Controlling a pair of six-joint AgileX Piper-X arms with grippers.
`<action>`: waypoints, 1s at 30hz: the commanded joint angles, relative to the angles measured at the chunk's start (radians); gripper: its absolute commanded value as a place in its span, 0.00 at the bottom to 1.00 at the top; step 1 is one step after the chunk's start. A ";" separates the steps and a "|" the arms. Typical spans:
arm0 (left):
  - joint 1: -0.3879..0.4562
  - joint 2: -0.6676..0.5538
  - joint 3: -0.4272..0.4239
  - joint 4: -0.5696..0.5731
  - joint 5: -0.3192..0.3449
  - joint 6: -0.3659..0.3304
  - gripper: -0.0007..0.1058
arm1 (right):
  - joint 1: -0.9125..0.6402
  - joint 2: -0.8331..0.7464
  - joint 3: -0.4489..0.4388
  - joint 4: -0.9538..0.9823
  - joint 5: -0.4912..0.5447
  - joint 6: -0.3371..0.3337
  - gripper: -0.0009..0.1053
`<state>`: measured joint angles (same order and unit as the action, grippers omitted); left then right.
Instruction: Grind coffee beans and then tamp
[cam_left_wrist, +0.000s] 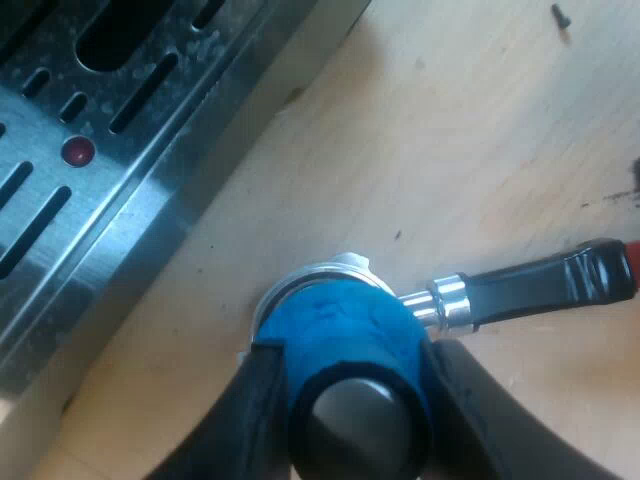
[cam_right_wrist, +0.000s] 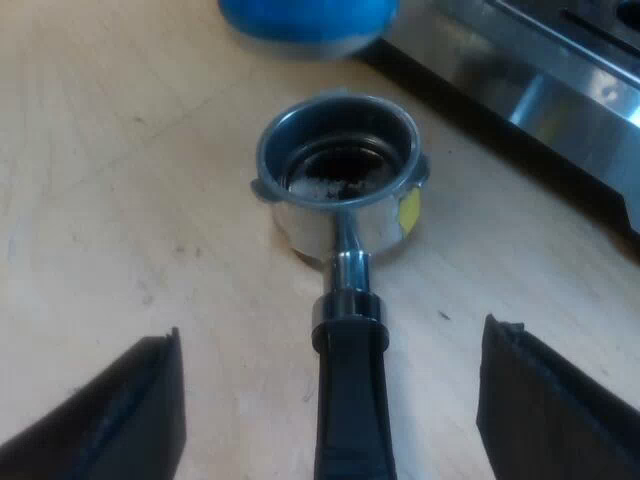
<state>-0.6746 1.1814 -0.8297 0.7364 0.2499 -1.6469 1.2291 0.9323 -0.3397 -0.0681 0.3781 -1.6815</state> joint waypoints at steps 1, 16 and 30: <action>-0.003 0.016 -0.009 -0.016 0.000 0.000 0.01 | 0.002 -0.006 0.000 -0.011 -0.001 -0.006 0.61; -0.003 0.126 -0.009 -0.068 0.013 0.000 0.01 | 0.002 -0.006 0.000 -0.011 -0.001 -0.006 0.61; -0.003 0.216 -0.001 -0.099 0.040 0.000 0.01 | 0.002 -0.006 0.000 -0.011 0.005 -0.006 0.61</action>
<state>-0.6746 1.3971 -0.8306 0.6479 0.2774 -1.6469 1.2291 0.9323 -0.3397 -0.0681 0.3781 -1.6815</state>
